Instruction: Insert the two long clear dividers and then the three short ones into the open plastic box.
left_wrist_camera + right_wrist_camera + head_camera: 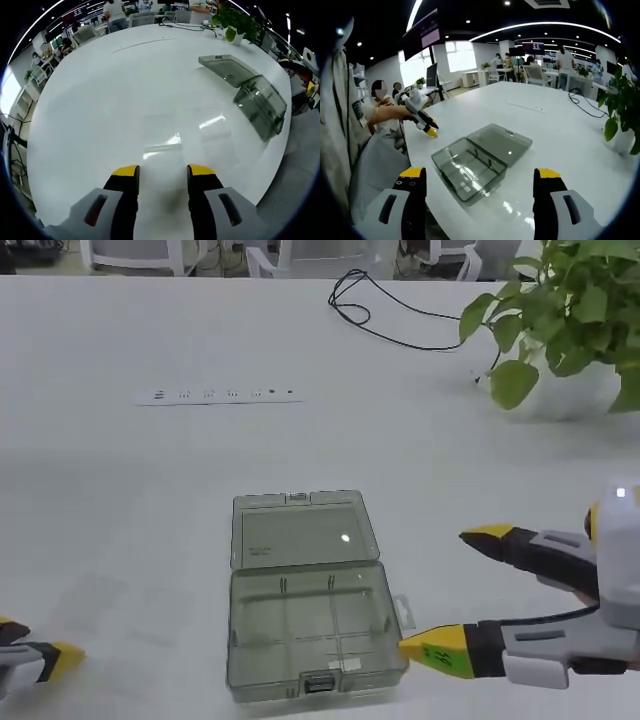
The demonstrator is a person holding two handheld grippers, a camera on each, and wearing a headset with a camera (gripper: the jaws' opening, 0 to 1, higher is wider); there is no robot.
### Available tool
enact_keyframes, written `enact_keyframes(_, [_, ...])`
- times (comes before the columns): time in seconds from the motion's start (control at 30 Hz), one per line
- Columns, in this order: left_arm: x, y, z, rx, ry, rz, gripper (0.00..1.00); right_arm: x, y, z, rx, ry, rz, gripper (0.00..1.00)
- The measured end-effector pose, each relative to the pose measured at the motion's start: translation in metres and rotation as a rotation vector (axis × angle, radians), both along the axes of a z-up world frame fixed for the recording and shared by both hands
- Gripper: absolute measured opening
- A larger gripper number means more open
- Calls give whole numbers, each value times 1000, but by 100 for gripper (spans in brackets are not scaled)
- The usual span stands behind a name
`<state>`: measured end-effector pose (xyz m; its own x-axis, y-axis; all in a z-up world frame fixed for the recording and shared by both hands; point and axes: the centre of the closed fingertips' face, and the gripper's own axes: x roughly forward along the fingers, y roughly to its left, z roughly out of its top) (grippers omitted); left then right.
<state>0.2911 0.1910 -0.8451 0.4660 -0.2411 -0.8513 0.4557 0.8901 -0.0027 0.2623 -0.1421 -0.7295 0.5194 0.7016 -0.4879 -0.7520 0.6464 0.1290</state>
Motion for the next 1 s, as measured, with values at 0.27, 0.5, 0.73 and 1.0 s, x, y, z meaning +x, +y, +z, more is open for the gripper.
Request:
enact_keyframes(0.27, [0, -2, 0, 7, 6, -1, 33, 1, 0, -1, -4, -1, -3, 88])
enact_keyframes(0.5, [0, -2, 0, 13, 17, 22, 32, -1, -1, -6, -11, 22, -17, 85])
enact_keyframes(0.73, [-1, -2, 0, 40, 23, 38, 32, -4, -2, -9, -16, 48, -54, 81])
enact_keyframes(1.0, [-2, 0, 1, 66, 29, 61, 31, -6, -2, -10, -3, 83, -101, 78])
